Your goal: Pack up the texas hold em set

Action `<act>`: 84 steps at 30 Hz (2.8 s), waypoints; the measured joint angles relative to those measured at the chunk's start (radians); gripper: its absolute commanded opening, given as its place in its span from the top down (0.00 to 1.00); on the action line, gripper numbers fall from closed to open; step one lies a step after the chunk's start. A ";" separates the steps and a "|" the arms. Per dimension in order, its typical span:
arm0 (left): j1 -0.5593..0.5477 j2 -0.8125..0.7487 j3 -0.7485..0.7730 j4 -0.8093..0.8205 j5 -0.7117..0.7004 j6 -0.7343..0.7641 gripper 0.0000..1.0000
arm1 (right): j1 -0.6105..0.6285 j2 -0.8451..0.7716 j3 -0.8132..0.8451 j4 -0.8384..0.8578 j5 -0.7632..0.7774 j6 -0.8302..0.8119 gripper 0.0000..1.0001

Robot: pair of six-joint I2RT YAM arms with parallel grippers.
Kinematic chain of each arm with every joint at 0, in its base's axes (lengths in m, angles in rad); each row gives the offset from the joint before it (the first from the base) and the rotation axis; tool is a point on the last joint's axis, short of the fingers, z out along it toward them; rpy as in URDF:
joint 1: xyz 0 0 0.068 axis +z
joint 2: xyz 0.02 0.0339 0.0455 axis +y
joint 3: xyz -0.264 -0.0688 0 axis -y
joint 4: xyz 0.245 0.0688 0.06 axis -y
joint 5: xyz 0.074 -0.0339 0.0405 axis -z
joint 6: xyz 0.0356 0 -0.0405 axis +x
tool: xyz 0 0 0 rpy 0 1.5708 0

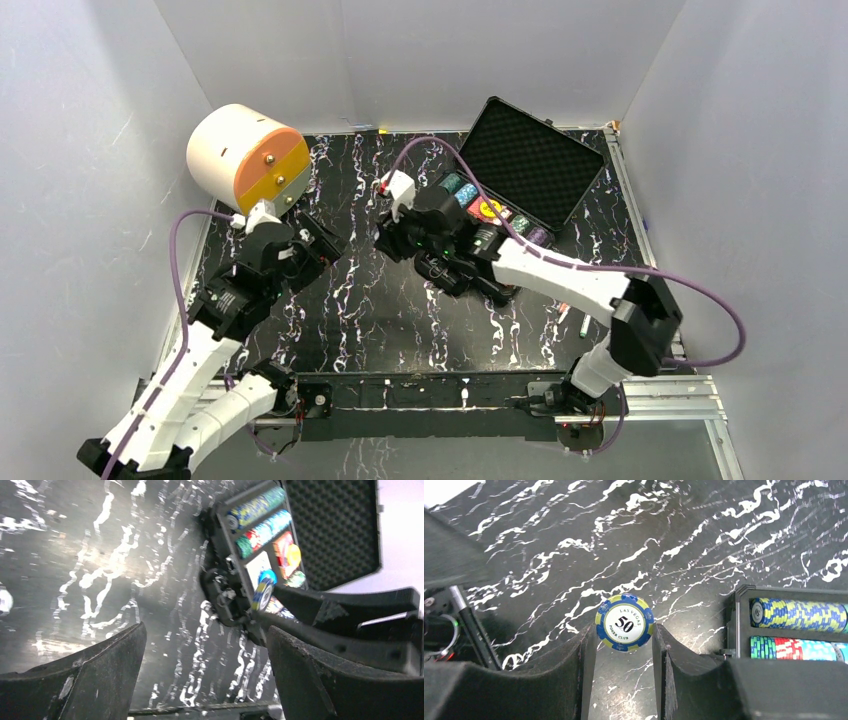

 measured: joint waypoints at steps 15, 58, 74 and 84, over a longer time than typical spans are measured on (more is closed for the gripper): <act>0.000 0.056 -0.082 0.328 0.322 0.000 0.53 | 0.001 -0.197 -0.118 0.109 -0.211 -0.113 0.66; 0.002 0.093 0.046 0.577 0.454 -0.098 1.00 | -0.193 -0.202 -0.420 0.970 -0.417 1.230 0.88; 0.002 -0.048 0.110 0.142 -0.123 0.199 0.17 | -0.240 -0.091 -0.054 0.168 -0.176 0.201 1.00; 0.002 -0.037 0.150 0.077 -0.217 0.274 0.14 | -0.240 0.193 0.117 -0.106 -0.064 -0.143 1.00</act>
